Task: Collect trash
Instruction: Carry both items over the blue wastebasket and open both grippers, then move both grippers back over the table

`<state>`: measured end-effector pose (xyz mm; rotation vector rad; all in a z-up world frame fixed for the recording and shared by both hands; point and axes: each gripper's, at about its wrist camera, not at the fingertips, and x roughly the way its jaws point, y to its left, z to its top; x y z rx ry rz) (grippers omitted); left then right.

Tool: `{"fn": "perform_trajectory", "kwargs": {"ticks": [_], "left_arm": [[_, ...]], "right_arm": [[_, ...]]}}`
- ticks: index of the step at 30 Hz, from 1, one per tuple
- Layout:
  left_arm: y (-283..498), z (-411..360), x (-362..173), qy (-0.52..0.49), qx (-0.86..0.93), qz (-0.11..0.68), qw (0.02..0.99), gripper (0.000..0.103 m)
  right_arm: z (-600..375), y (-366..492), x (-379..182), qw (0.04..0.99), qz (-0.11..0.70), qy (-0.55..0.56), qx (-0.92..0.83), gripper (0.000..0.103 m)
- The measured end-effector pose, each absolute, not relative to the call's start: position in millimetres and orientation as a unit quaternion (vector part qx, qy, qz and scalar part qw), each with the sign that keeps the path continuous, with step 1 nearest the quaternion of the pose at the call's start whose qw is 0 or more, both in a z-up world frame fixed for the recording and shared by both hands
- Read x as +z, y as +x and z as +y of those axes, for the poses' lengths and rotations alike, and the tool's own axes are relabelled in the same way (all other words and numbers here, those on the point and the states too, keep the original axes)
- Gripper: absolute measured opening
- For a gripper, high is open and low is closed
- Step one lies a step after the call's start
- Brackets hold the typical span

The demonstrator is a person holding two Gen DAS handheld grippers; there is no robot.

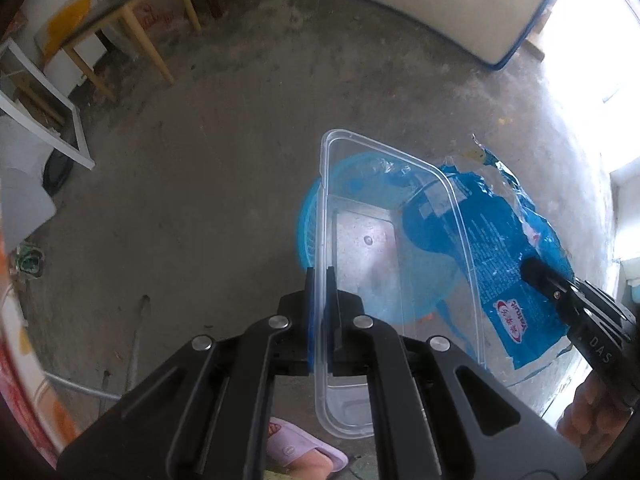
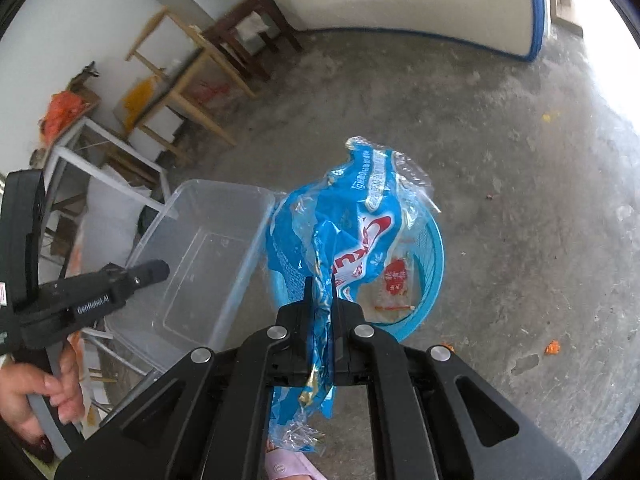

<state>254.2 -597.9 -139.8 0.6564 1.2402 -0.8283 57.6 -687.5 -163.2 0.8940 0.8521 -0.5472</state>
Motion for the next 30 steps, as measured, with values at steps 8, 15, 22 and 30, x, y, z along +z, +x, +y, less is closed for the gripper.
{"fn": "perform_trajectory", "kwargs": {"ticks": [8,15,22,30], "left_arm": [[264,-610,-149,0.247,-0.389,0.578,0.674,0.044],[258,-586,-91,0.225,-0.423,0.536,0.695,0.051],[235,-524,0,0.186,-0.467,0.472,0.724,0.070],[176,-386,57,0.165,-0.470,0.409,0.765,0.083]], "right_arm": [[-731,93,-231,0.753,0.442,0.405,-0.270,0.055],[-738,78,-226,0.763,0.421,0.408,-0.274,0.055],[-716,51,-191,0.789,0.404,0.385,-0.257,0.055],[-648,35,-140,0.823,0.409,0.354,-0.171,0.069]]}}
